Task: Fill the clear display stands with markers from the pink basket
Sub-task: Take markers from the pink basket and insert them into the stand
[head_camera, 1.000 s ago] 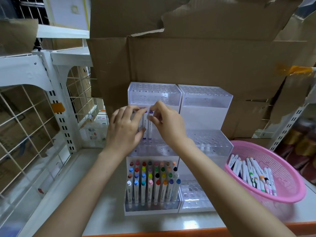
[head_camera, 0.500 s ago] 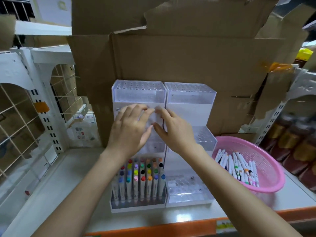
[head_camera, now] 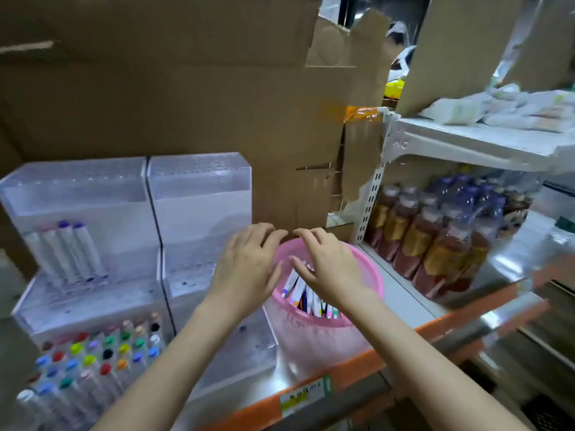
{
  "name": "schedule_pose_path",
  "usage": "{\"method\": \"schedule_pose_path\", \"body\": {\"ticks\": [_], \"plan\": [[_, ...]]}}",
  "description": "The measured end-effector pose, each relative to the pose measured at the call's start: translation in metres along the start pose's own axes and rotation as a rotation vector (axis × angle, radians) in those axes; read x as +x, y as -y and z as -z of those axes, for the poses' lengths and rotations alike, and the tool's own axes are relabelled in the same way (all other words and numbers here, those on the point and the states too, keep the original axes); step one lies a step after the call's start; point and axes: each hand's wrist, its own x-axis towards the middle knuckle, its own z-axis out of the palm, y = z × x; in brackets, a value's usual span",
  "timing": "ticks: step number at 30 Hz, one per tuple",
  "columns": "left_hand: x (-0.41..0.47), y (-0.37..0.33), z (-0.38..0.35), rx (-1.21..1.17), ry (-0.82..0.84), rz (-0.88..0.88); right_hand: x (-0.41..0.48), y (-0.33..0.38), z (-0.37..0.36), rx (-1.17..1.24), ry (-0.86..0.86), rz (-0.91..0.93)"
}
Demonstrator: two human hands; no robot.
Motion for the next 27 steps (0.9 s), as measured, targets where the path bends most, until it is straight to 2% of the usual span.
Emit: {"method": "schedule_pose_path", "body": {"ticks": [6, 8, 11, 14, 20, 27], "plan": [[0.022, -0.050, -0.042, -0.108, 0.024, -0.107, -0.026, -0.054, -0.021, 0.053, 0.185, -0.146], [0.023, -0.056, -0.058, -0.088, 0.164, -0.072, -0.030, -0.067, -0.029, 0.041, 0.246, -0.165], [0.023, -0.061, -0.082, 0.018, 0.493, 0.037, -0.030, -0.080, -0.041, 0.026, 0.314, -0.190], [0.025, -0.065, -0.104, 0.049, 0.659, 0.146, -0.025, -0.087, -0.051, 0.017, 0.356, -0.196], [0.027, -0.067, -0.130, -0.013, 0.648, 0.284, -0.009, -0.099, -0.064, -0.012, 0.417, -0.210], [0.041, -0.070, -0.145, -0.127, 0.561, 0.392, 0.000, -0.109, -0.071, 0.133, 0.429, -0.341]]}}
